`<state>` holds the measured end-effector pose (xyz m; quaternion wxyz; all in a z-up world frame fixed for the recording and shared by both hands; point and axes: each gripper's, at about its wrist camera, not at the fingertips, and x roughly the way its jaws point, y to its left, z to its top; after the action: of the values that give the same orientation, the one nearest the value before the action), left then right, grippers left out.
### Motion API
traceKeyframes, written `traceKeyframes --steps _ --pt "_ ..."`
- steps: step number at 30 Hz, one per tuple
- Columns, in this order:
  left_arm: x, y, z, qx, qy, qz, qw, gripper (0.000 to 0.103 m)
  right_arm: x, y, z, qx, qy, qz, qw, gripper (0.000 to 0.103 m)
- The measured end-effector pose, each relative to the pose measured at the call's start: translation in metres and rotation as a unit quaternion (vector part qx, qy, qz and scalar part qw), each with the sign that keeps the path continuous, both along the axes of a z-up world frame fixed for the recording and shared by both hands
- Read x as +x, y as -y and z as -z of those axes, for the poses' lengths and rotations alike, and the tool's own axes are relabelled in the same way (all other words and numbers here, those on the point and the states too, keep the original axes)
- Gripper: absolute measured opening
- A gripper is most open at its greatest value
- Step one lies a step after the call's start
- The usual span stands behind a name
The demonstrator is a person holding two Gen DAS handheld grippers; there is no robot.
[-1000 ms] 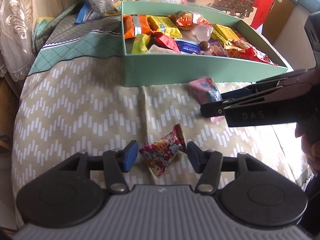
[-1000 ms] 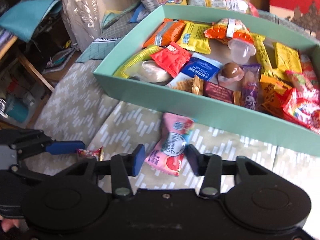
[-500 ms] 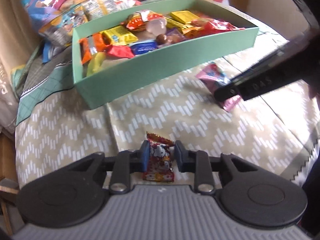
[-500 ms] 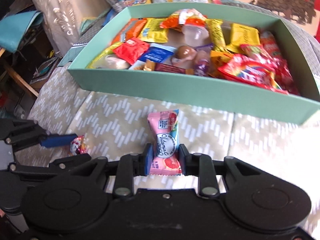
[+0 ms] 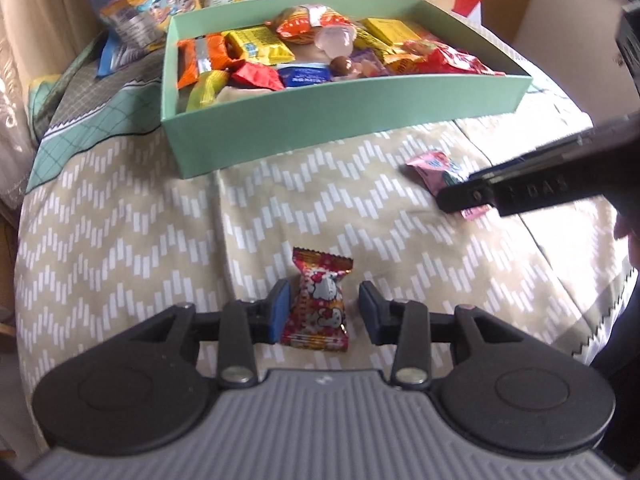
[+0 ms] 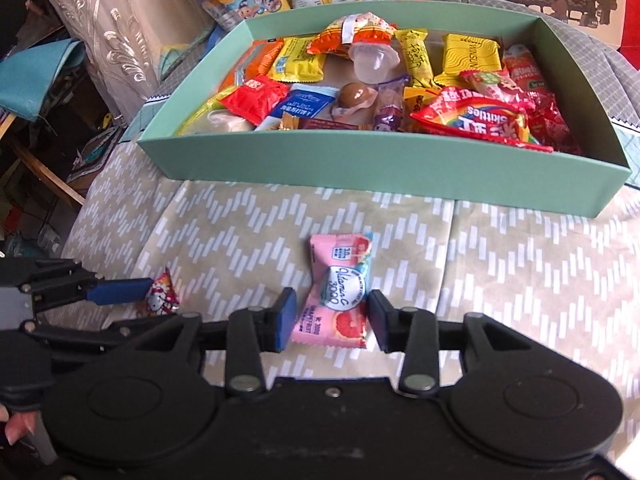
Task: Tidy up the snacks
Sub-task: 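Carry both candies into the green box and open both tools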
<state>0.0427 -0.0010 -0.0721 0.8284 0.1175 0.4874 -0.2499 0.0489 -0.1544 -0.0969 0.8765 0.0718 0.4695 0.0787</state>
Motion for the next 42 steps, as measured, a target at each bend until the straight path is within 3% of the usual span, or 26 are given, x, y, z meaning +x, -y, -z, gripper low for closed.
traceKeyframes --steps 3,5,7,13,23,32,42 --pt "-0.003 0.008 0.0 0.011 0.005 0.01 0.9999 0.035 0.005 -0.005 0.002 -0.007 0.009 0.002 1.0 0.04" --pt "-0.003 0.012 -0.001 0.011 0.004 0.016 0.9998 0.025 0.005 -0.012 0.003 -0.026 0.018 -0.008 0.999 0.041" --pt "-0.005 0.015 -0.002 0.009 0.004 0.009 0.9999 0.02 0.001 -0.02 0.004 -0.06 0.027 -0.027 0.997 0.032" --pt "-0.001 0.011 -0.011 -0.005 -0.001 -0.033 0.9994 0.019 -0.009 -0.005 -0.008 -0.017 0.027 -0.019 0.999 0.019" --pt "0.017 0.015 -0.054 -0.05 0.032 -0.057 0.9966 0.019 -0.013 0.02 -0.053 0.036 0.08 -0.005 0.996 0.018" --pt "0.076 0.045 -0.084 -0.077 0.067 -0.079 0.9916 0.02 0.03 0.052 -0.087 0.069 0.117 0.041 0.99 0.018" --pt "0.147 0.078 -0.075 -0.081 0.056 -0.102 0.9898 0.02 0.096 0.067 -0.087 0.094 0.113 0.077 0.986 0.018"
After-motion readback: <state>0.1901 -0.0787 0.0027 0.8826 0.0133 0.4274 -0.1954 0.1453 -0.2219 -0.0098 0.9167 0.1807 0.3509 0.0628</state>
